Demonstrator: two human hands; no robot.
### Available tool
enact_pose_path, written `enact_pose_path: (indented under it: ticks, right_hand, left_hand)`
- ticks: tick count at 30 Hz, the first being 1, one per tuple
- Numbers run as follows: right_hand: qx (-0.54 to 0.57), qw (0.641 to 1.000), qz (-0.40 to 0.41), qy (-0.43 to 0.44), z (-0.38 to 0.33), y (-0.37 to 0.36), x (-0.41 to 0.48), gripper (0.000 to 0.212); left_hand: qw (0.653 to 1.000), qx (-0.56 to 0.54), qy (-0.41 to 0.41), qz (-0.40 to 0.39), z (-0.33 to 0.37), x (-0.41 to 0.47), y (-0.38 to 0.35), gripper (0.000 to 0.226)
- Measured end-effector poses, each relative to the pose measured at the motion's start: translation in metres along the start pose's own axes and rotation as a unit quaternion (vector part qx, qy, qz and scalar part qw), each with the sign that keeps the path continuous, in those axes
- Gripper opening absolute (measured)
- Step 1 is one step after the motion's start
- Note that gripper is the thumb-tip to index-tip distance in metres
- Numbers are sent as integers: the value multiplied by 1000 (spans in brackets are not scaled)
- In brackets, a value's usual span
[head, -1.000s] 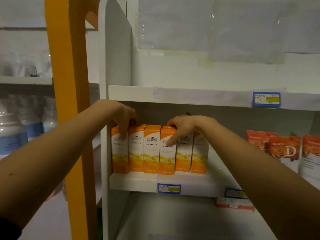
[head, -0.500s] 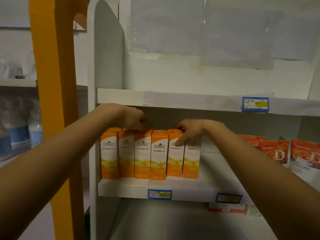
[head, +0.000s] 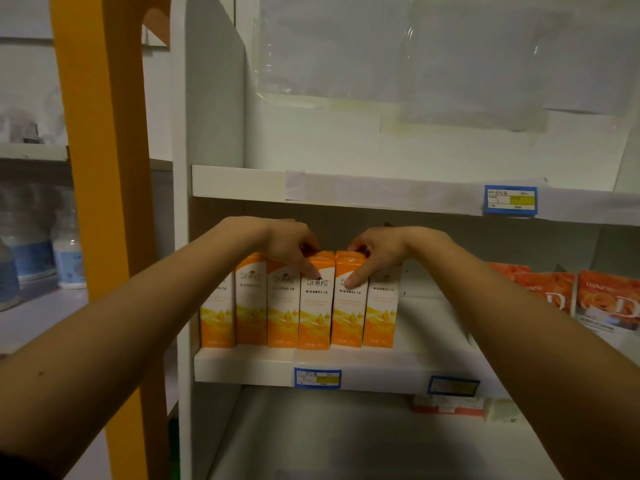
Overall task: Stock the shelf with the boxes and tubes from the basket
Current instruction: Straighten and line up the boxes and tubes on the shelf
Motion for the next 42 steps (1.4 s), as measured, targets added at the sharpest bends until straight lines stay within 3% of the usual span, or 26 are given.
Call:
enact_pose_path:
  ticks: [13,15,18,21,27,42]
  right_hand:
    - [24,1000,-6,-6,0,0,-1,59]
    - [24,1000,-10,-10,0,0,-2,67]
    - [47,999,21,-16,6,6,-10,96]
    - [45,998,35,-26,19,11,-19,102]
    - [49,998,5,-34,36,-2,-16,73]
    - [59,998,10,-6,38,1,-19,62]
  left_hand:
    - [1000,16,12,7,-1,3,1,63]
    - [1000,15,13,5,-1,3,1,63]
    - [1000,13,16,3,0,3,1,63]
    - [1000,11,15,1,1,4,1,64]
    - [1000,13,15,-4,1,5,0,64]
    - [1000,12,17,-6,2,7,1,64]
Point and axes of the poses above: each hand's wrist, its own x-axis towards the middle knuckle, its own y-axis out of the back of the hand, z = x × y, the point moved 1 cm from there along x, towards the middle knuckle, and after that the axes turned 10 degrees about y, right-handed, at the moved point
